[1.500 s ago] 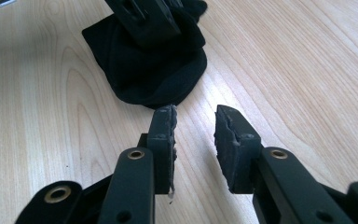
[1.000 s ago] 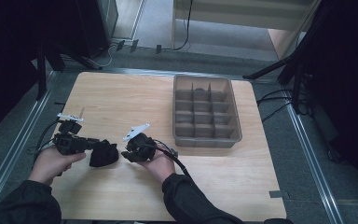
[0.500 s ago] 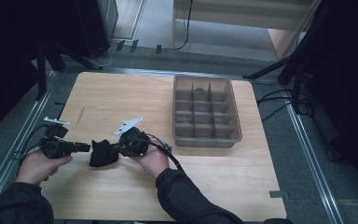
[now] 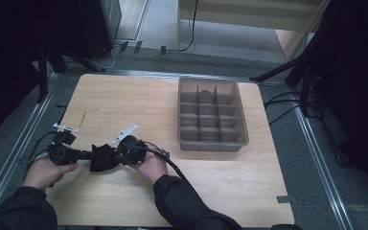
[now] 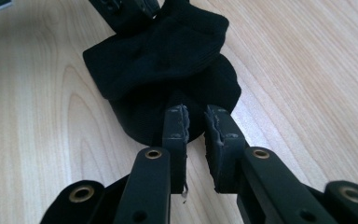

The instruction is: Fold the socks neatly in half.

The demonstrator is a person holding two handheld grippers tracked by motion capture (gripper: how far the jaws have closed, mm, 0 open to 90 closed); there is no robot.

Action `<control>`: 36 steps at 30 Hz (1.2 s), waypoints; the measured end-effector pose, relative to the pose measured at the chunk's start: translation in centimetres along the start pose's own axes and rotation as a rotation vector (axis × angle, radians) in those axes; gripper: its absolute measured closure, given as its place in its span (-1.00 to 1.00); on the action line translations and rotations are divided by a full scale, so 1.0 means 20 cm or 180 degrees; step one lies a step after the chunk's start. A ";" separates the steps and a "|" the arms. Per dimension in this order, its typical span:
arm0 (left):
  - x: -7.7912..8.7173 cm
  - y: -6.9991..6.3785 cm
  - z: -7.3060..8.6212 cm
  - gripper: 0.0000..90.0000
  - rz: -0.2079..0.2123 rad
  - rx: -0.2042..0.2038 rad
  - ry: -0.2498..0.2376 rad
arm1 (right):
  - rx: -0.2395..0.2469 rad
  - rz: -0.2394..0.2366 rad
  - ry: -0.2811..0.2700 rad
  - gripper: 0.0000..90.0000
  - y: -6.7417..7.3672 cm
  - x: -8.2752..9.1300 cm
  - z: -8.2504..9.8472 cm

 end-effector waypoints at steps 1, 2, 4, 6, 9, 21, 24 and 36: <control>-0.01 0.00 0.00 0.60 0.0006 -0.0002 0.0004 | -0.0011 -0.0007 0.0002 0.74 0.00 -0.01 0.00; -0.01 0.00 0.00 0.60 0.0006 -0.0036 0.0011 | 0.0005 -0.0005 0.0004 0.74 0.00 -0.01 0.00; -0.03 -0.01 0.00 0.61 0.0027 -0.0059 0.0024 | -0.0007 -0.0001 0.0014 0.74 0.00 -0.02 0.01; -0.05 -0.02 0.00 0.61 0.0024 -0.0106 0.0052 | -0.0001 0.0002 0.0010 0.75 0.00 -0.03 0.01; -0.06 -0.04 -0.01 0.60 -0.0016 -0.0182 0.0037 | 0.0005 0.0001 0.0013 0.75 0.00 -0.05 0.01; -0.07 -0.04 -0.01 0.62 -0.0171 -0.0233 0.0072 | 0.0032 0.0054 -0.0125 0.53 -0.02 0.09 -0.04; -0.07 -0.04 -0.01 0.62 -0.0184 -0.0233 0.0082 | 0.0041 0.0051 -0.0170 0.44 -0.02 0.12 -0.07; -0.08 -0.05 -0.01 0.66 -0.0291 -0.0335 0.0085 | -0.0306 -0.0173 -0.0062 0.76 0.01 -0.04 -0.09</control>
Point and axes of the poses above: each handheld gripper's, and its own axes: x roughly backward along the jaws, z roughly out of its underside, y roughly to its left, the point moved 6 cm from there along -x, roughly forward along the jaws, and after that the axes turned 3 degrees about x, right-handed, at the moved point
